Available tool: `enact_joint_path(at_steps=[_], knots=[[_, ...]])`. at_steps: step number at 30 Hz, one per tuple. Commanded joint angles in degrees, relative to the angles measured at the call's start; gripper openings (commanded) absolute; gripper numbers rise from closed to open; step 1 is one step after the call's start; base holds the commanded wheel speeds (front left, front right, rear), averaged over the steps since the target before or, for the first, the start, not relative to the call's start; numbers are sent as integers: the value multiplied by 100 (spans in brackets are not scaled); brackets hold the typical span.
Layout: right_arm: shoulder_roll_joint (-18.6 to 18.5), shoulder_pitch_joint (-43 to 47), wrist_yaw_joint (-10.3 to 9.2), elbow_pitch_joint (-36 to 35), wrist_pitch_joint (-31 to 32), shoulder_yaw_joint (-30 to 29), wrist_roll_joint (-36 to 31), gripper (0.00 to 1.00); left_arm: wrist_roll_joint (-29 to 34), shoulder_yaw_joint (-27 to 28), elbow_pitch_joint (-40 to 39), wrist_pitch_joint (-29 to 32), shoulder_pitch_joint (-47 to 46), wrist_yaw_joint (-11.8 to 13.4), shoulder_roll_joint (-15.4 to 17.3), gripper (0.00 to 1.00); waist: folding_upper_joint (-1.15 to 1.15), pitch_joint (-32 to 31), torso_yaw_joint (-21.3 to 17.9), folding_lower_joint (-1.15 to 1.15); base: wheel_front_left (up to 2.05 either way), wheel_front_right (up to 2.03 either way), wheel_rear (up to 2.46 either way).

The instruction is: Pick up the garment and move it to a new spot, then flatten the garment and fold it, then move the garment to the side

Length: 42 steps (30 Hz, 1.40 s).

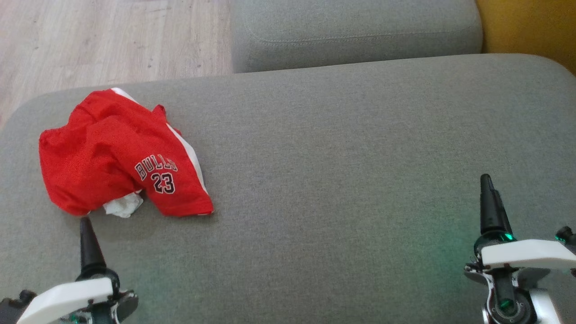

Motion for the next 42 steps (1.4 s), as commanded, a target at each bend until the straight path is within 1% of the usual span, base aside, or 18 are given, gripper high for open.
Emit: enact_joint_path(at_steps=[1, 8, 14, 17, 20, 24, 32, 33, 42], knots=[[-31, -337, -2, -284, -79, 83, -258, 100, 210, 15, -300, -72, -300, 27, 49, 100, 0, 9, 0, 0, 0, 0, 0], [-33, -352, -2, -380, -197, 200, -1134, 100, 1012, -236, -610, -189, -288, 127, 53, 100, 0, 42, -11, 0, 0, 0, 0], [-35, -359, -2, -461, -298, 324, -1800, 100, 1896, -552, -794, -289, -254, 190, 56, 100, 0, 51, -16, 0, 0, 0, 0], [-36, -360, -2, -486, -349, 366, -2083, 100, 2443, -711, -795, -340, -231, 268, 57, 100, 0, 48, -18, 0, 0, 0, 0], [-37, -361, -2, -480, -399, 407, -2369, 100, 2774, -837, -785, -390, -224, 364, 59, 100, 0, 46, -21, 0, 0, 0, 0], [-38, -363, -2, -446, -467, 472, -2745, 100, 3258, -1039, -765, -457, -217, 423, 121, 100, 0, 38, -27, 0, 0, 0, 0], [-41, -356, -3, -470, -602, 613, -3383, 100, 4068, -1504, -733, -591, -238, 834, 389, 100, 0, 40, -42, 0, 0, 0, 0], [-41, -356, -3, -470, -602, 613, -3383, 100, 4068, -1504, -733, -591, -238, 834, 389, 100, 0, 40, -42, 0, 0, 0, 0], [-44, -354, -3, -310, -754, 784, -4207, 100, 4751, -2051, -671, -742, -331, 1373, 694, 100, 0, 55, -58, 0, 0, 0, 0]])
